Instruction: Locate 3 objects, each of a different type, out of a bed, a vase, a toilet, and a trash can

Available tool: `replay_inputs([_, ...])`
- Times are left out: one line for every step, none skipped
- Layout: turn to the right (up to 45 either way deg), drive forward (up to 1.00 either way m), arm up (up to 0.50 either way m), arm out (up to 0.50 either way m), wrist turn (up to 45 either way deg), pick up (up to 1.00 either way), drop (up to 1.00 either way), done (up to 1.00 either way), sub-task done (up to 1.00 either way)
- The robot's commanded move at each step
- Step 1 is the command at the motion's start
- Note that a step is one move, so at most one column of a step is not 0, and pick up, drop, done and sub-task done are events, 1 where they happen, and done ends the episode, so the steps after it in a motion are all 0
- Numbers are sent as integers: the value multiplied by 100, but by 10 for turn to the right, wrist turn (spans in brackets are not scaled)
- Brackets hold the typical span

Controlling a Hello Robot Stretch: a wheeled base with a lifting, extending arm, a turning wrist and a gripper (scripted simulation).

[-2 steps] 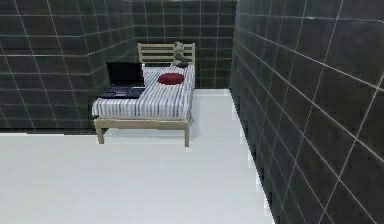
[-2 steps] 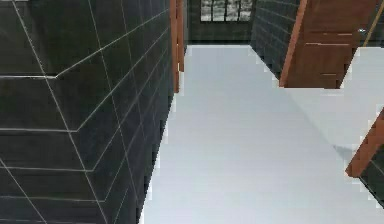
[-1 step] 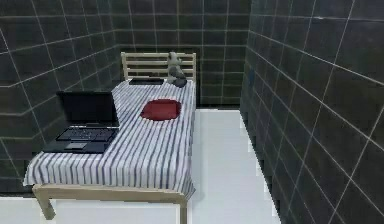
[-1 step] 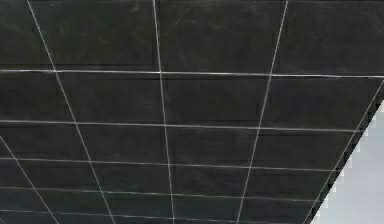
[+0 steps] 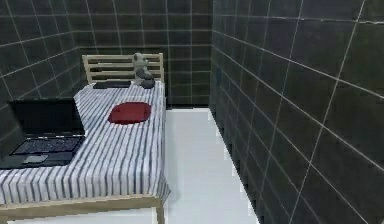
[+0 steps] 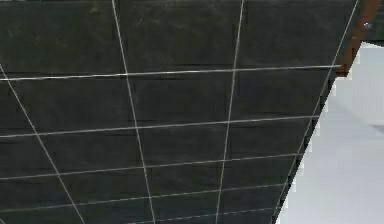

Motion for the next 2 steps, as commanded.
replay_inputs([0, 35, 0, 0, 0, 0, 0, 0, 0])
replay_inputs([-270, 0, 0, 0, 0, 0, 0, 0, 0])
